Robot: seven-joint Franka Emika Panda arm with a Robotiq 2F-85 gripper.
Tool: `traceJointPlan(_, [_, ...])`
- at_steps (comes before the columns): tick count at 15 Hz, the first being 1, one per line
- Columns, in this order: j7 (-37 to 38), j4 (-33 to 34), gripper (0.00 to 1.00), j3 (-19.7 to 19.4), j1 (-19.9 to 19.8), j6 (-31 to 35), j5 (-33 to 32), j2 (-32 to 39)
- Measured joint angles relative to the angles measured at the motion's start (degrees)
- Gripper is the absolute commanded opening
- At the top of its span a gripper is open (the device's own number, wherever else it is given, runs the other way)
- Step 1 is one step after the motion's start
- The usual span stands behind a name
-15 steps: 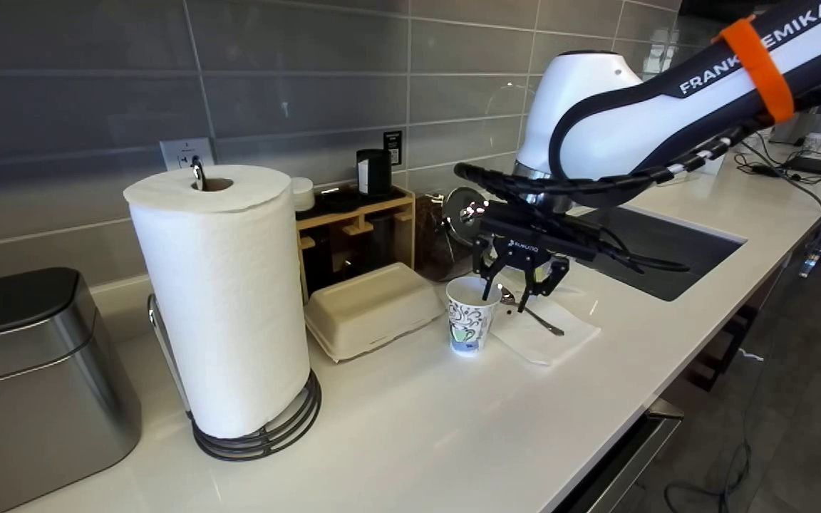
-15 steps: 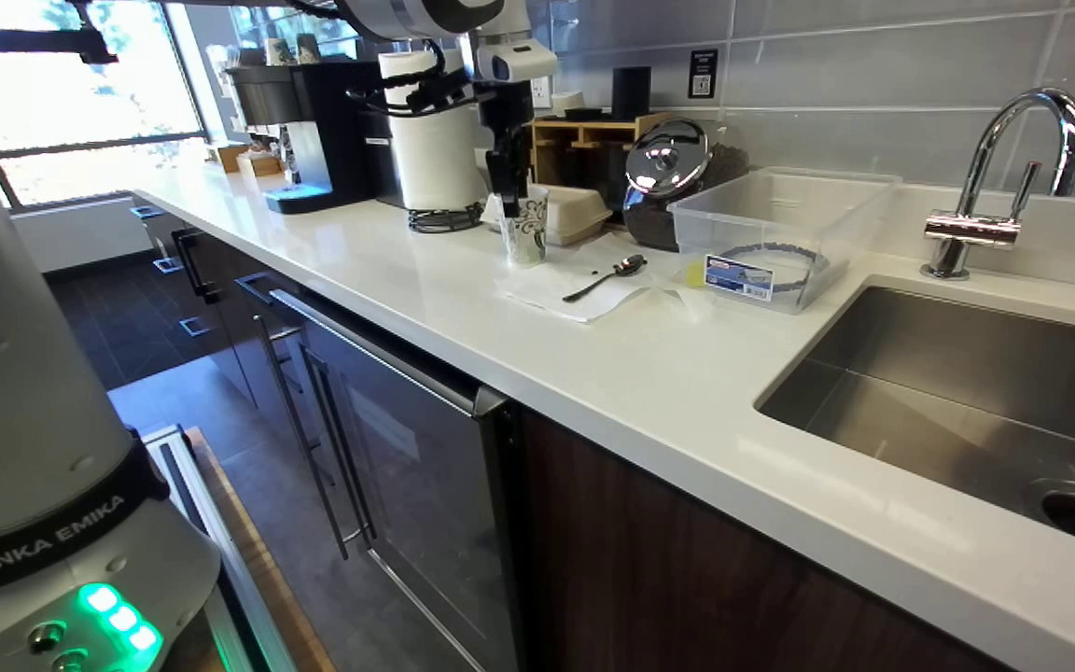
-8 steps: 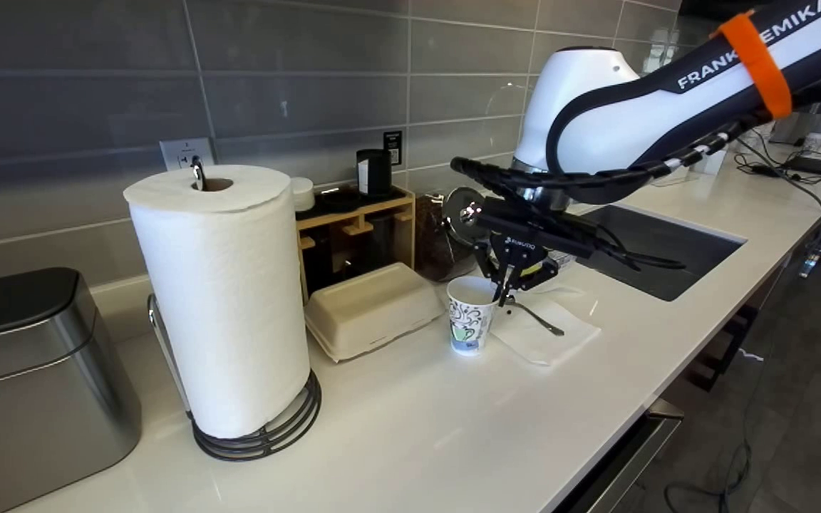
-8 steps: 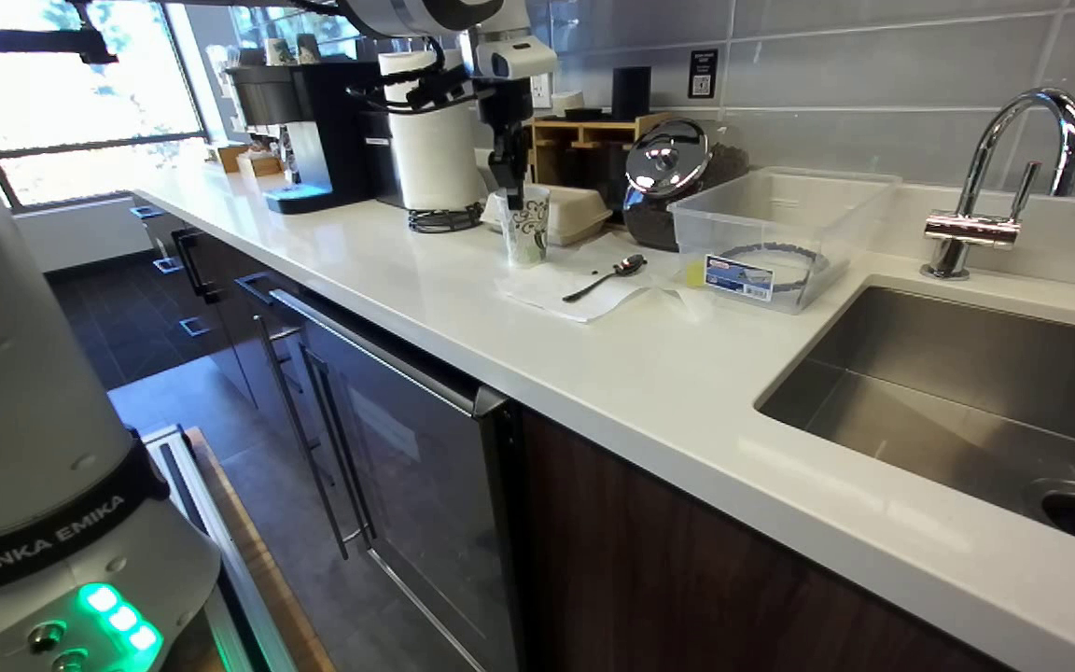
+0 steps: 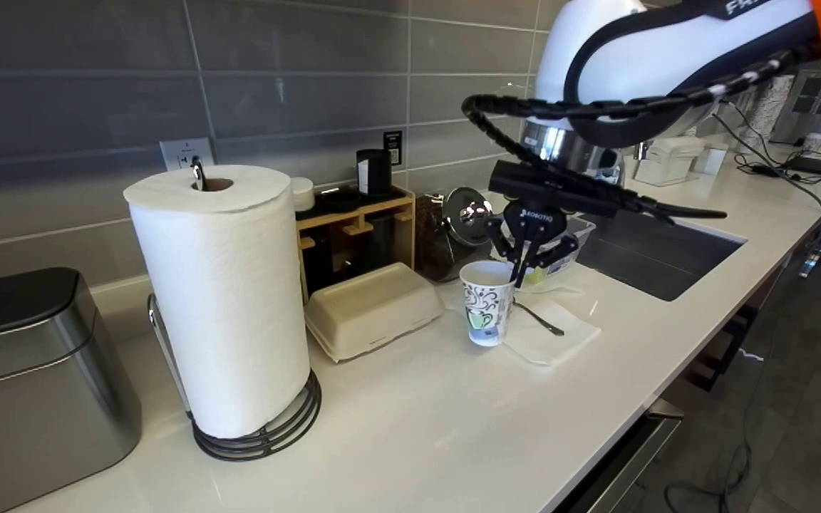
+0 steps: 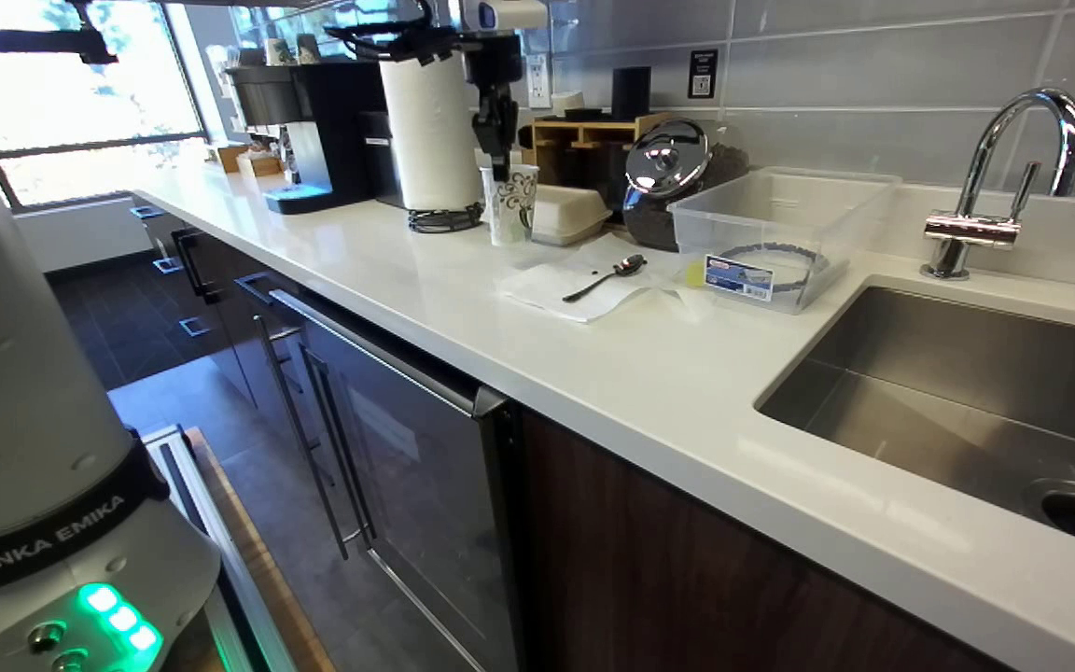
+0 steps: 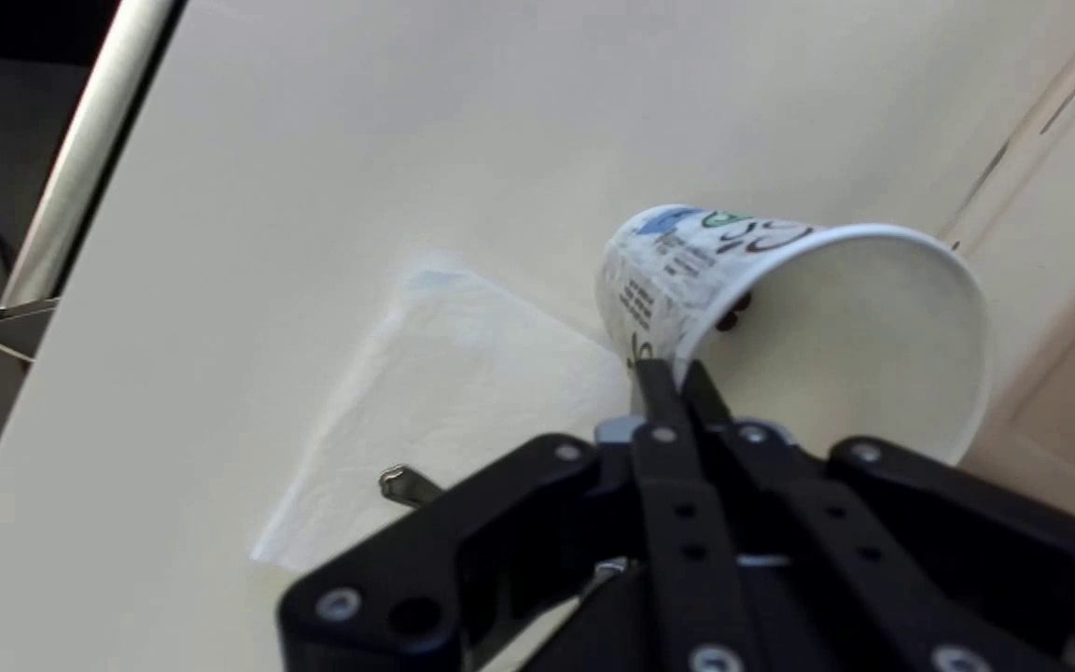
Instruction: Put the coffee cup in the sink.
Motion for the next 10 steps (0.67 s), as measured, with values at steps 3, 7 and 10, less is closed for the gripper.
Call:
traceJointPlan(3, [9.06, 0.27, 0.04, 0.28, -0.17, -6.39, -6.86, -5.14])
traceJointPlan(7, [15.92, -0.42, 0.04, 0.85, -0.47, -7.81, -10.74, -9.08])
traceJointPlan(10, [16.35, -0.74, 0.01, 0.91, -0.64, -7.81, -10.96, -9.13])
